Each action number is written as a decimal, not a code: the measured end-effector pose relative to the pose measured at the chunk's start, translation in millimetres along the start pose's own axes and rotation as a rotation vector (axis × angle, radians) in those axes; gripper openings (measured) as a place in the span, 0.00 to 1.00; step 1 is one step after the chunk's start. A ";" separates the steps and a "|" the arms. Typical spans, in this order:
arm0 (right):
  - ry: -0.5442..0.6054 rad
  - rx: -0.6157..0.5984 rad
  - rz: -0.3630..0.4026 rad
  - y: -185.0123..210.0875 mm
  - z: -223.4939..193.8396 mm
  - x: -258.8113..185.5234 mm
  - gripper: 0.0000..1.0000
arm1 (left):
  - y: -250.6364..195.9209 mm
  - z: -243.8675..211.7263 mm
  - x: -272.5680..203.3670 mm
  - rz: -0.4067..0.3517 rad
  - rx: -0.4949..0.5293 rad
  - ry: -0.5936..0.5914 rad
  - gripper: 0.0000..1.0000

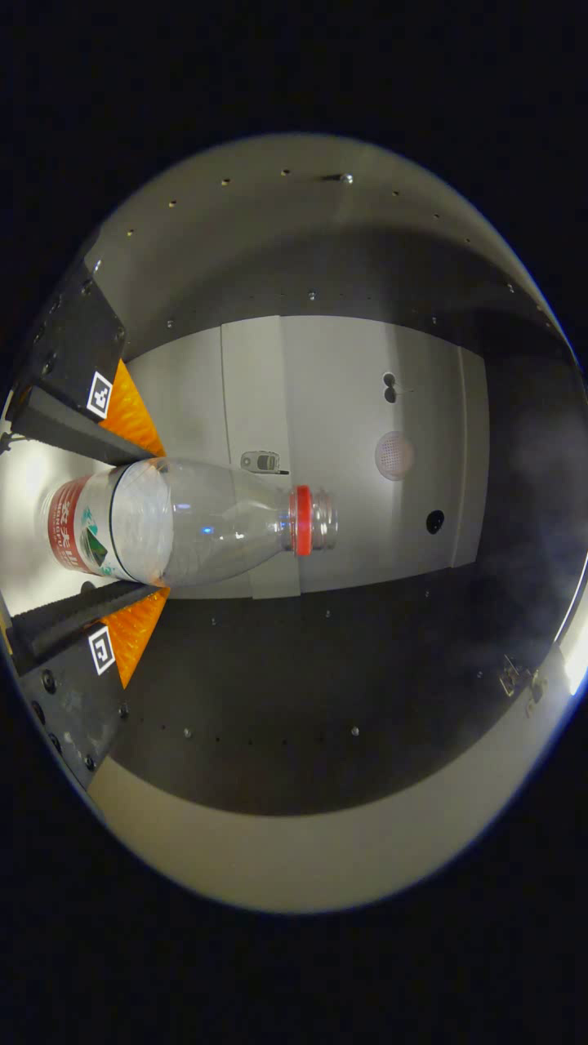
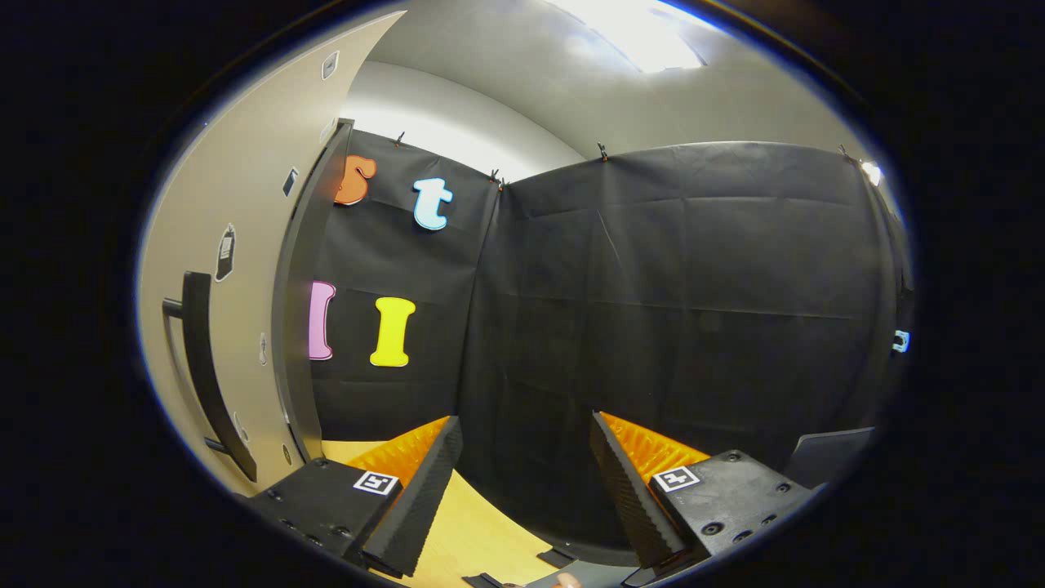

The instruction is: Open the cabinet door with the right hand, grasp the bottle in the cabinet with the left hand and place it on the coaster, then close the cabinet door with the right hand.

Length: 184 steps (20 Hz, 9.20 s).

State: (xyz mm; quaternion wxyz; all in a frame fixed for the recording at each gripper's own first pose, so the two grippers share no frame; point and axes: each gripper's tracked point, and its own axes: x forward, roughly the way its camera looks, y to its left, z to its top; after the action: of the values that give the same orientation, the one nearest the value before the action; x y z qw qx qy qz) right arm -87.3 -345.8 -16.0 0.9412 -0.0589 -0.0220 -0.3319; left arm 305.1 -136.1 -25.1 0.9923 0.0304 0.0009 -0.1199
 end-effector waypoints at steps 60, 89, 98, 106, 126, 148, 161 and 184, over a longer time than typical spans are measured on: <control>0.298 0.066 0.957 462.8 -142.5 -182.8 0.98 | 4.7 -372.0 -374.3 -0.064 -0.153 0.162 0.87; 0.123 0.094 0.417 150.1 -1.4 -197.6 0.97 | -176.4 -78.4 -359.1 -0.557 0.014 -0.092 0.98; 0.059 0.148 0.472 123.0 9.2 -114.3 0.94 | -197.1 -70.9 -336.1 -0.498 -0.137 -0.055 0.97; 0.091 0.195 0.672 157.4 9.6 -104.7 0.96 | -178.5 -60.4 -318.7 -0.385 -0.138 -0.101 0.97; 0.111 0.272 1.114 343.5 18.7 -171.5 0.97 | -48.1 -68.0 -359.3 -0.137 -0.159 -0.097 0.95; -0.048 0.167 0.809 335.0 -6.7 -97.7 0.98 | -40.1 -41.8 -344.7 -0.047 -0.147 -0.090 0.95; -0.041 0.150 0.875 323.7 -5.7 -85.1 0.96 | -64.0 -39.0 -325.2 -0.033 -0.118 -0.086 0.95; -0.044 0.146 0.875 328.5 -5.5 -53.0 0.98 | -63.8 -31.3 -305.5 0.022 -0.093 -0.082 0.95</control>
State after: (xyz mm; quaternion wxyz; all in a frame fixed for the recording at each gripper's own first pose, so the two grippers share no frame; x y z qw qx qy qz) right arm 77.5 -59.6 -57.4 0.9941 -0.0031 -0.0382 0.1013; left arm -6.6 -123.4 -57.4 0.9931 -0.0208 -0.0346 -0.1101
